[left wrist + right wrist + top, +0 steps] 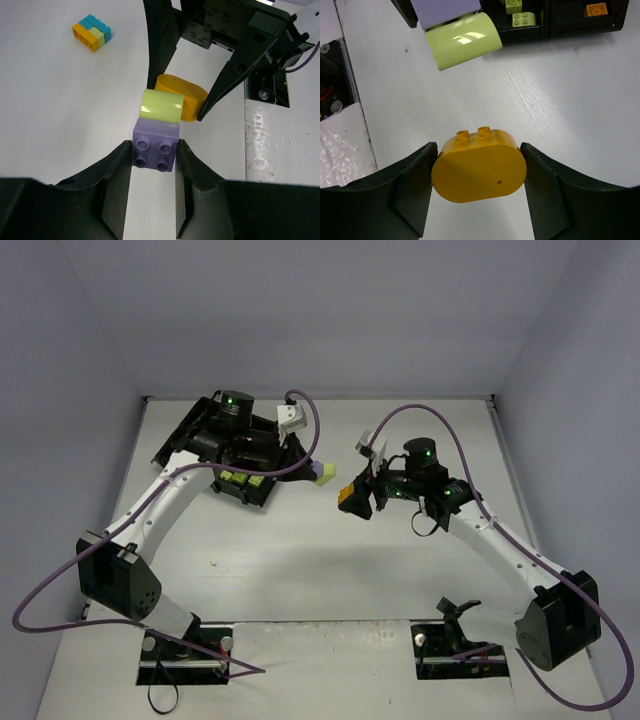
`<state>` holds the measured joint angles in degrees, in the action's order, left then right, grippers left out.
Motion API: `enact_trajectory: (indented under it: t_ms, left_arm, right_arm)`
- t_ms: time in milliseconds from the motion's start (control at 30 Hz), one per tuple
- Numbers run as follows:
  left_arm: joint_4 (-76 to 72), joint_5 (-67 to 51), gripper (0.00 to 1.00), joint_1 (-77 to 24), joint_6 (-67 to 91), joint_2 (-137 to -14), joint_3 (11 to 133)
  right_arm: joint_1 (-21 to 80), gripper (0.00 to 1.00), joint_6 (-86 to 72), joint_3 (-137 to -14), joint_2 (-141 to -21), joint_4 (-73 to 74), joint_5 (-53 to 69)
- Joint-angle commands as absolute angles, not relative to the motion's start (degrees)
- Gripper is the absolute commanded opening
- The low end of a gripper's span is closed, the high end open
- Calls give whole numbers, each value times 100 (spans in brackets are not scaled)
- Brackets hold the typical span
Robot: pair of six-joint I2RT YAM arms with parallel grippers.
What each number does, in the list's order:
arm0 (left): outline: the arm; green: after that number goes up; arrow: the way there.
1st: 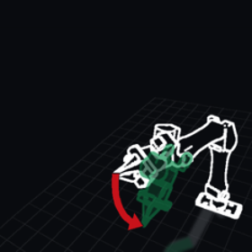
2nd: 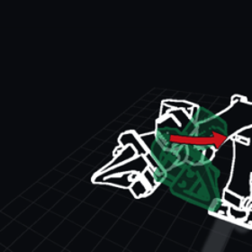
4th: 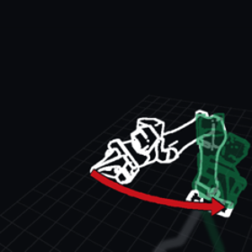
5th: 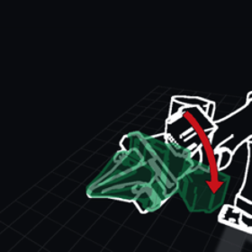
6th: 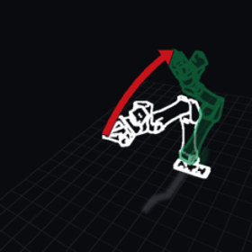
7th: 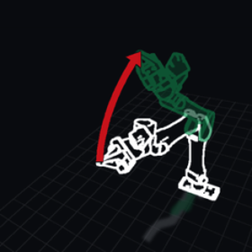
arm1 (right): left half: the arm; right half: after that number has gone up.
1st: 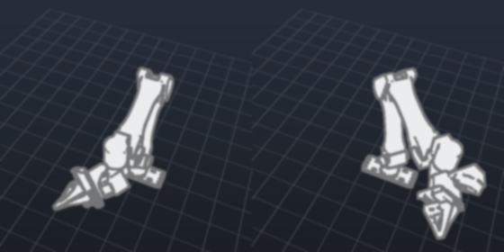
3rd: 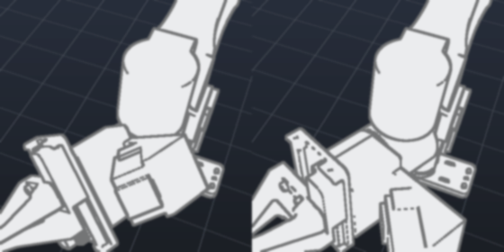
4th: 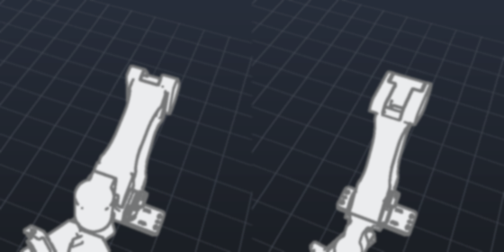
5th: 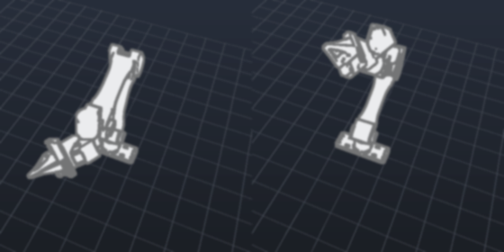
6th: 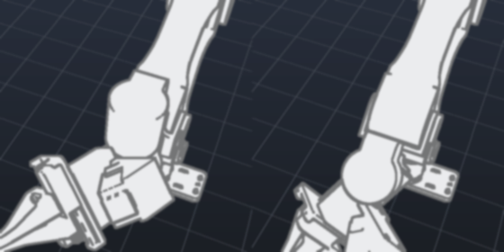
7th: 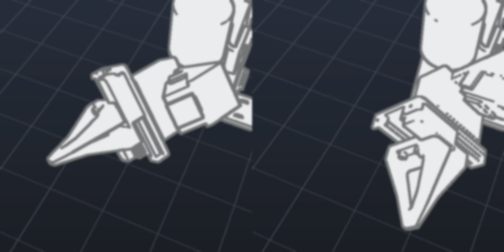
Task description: Sort the legos into containers by color
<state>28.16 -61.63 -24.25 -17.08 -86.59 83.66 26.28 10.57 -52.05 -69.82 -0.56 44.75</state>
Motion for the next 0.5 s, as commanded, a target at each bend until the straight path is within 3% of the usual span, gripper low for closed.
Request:
enact_trajectory:
  t_ms: [0,300,467]
  left_arm:
    - [2637,-6363,0,-2338,-1696,-8429,8455]
    - [2024,-6145,0,-2171,-1145,-8403,8192]
    - [1399,-5801,0,-2004,-572,-8288,7858]
  right_arm:
    - [2619,0,1046,-5256,-6952,-334,4403]
    - [2619,0,625,-5212,-7242,-694,3701]
    - [2663,0,80,-5133,-7690,-738,2516]
